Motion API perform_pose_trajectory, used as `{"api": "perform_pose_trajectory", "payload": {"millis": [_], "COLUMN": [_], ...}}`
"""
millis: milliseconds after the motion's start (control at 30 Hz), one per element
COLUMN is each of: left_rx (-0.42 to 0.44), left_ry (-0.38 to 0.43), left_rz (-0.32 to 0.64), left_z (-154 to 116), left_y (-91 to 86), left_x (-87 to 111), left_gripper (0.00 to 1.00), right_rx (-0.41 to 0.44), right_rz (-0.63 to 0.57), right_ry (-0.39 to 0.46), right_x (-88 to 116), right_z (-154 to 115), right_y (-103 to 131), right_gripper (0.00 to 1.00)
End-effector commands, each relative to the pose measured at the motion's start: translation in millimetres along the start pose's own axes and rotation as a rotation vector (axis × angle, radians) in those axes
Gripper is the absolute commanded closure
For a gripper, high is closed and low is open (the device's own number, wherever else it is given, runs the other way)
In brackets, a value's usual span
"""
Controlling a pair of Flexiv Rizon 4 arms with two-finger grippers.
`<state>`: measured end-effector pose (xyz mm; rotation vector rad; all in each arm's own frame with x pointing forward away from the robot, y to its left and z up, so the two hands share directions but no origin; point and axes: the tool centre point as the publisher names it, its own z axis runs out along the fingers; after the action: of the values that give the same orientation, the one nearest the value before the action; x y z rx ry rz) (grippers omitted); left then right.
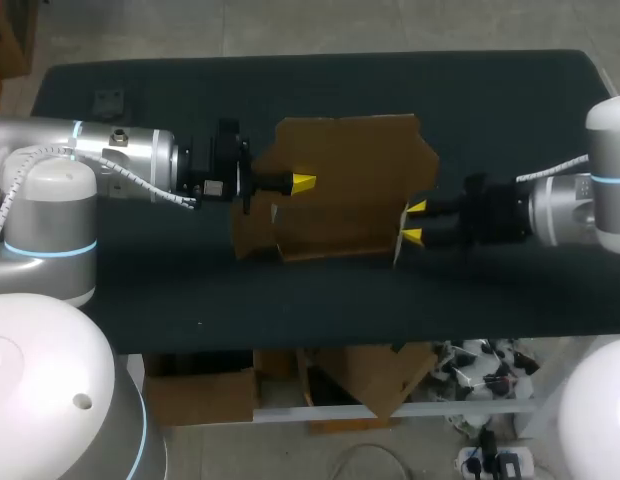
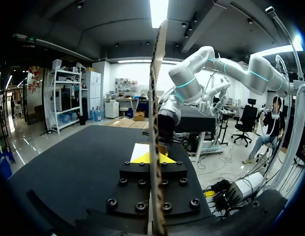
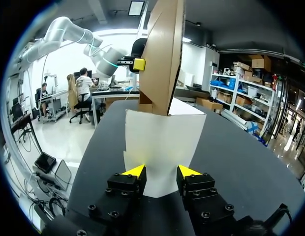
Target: Assemble the packaging by folding the flat box into shape, placing the metal phone stand inside, and closing the box properly
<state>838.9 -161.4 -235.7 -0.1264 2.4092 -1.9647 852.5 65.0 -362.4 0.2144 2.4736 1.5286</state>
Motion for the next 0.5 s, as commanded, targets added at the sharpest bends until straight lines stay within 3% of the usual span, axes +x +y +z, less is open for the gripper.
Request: {"api": "perform_pose_trajectory", "payload": {"millis": [33, 500], "left_rx": [-0.001, -0.001], "left_ry": [0.002, 0.002], "left_rz": [0.000, 0.000], "left_z": [1.3, 1.3], "left_y": [5.0, 5.0], "left_x": [-0.8, -0.8], "left_gripper": [1.00, 1.00], "right_rx": [-0.005, 0.000], "right_rz": [0.004, 0.037], "right_ry": [-0.006, -0.045], "right_x": [1.8, 4.3], "right_z": [4.2, 8.2], "right_y": [-1.7, -1.1], "right_gripper": [0.58, 0.57]}}
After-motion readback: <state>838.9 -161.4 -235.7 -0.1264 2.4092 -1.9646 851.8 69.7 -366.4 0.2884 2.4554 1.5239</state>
